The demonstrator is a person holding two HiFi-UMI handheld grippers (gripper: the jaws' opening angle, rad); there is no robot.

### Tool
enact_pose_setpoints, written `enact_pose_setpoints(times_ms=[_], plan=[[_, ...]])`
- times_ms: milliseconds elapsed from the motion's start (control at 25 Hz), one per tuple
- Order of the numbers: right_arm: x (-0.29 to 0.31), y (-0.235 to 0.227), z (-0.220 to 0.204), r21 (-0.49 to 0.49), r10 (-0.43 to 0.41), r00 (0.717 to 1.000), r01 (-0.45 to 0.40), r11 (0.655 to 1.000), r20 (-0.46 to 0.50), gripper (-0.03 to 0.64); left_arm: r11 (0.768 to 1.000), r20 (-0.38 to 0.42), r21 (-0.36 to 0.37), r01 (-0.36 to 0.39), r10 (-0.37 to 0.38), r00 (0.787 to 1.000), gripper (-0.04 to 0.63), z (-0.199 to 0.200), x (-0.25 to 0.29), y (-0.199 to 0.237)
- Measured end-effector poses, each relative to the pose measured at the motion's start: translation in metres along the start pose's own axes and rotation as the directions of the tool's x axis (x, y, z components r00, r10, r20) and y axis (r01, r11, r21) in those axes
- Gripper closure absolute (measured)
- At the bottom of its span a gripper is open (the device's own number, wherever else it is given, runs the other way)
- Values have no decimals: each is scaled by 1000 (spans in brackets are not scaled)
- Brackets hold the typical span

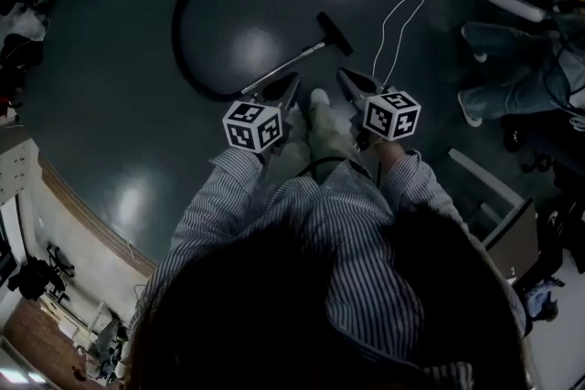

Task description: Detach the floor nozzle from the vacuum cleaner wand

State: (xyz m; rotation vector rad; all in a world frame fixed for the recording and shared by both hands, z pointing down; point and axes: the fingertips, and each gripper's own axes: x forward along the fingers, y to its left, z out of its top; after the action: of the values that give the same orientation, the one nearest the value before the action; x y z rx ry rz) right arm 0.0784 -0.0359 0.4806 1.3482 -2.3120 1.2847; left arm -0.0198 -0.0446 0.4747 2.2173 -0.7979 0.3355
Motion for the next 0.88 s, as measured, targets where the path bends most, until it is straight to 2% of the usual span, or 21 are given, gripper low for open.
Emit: enact_pose_setpoints(times_ms=[160,240,360,440,600,800,880], plan=[[29,-33,-9,37,5,1000,-6,999,4,615,998,-47,48,36,-34,998,588,-22,35,28],[48,-55,-16,49,-1,1000,1,999,4,615,997,-73,59,53,-49,996,538,-35,56,47],[86,-93,-36,69,-17,1000,18,997,-7,614,995,-129,94,30,-18,991,528,-64,87,89],[110,-115,-59,87,-30,999,31,996,-18,611,992,-176,130,10,13,984,519,-94,100,120],[164,-172,-92,71,-17,1000,17,997,3,597,980,-274,197,27,28,961,485,-155,153,191],[229,-260,-152,84,-11,1000,9,996,29,597,972,-330,234,-22,100,939,450,-238,223,290],[253,-289,-179,94,-4,1000,2,996,23,597,968,-366,253,-4,99,925,430,-272,246,320]])
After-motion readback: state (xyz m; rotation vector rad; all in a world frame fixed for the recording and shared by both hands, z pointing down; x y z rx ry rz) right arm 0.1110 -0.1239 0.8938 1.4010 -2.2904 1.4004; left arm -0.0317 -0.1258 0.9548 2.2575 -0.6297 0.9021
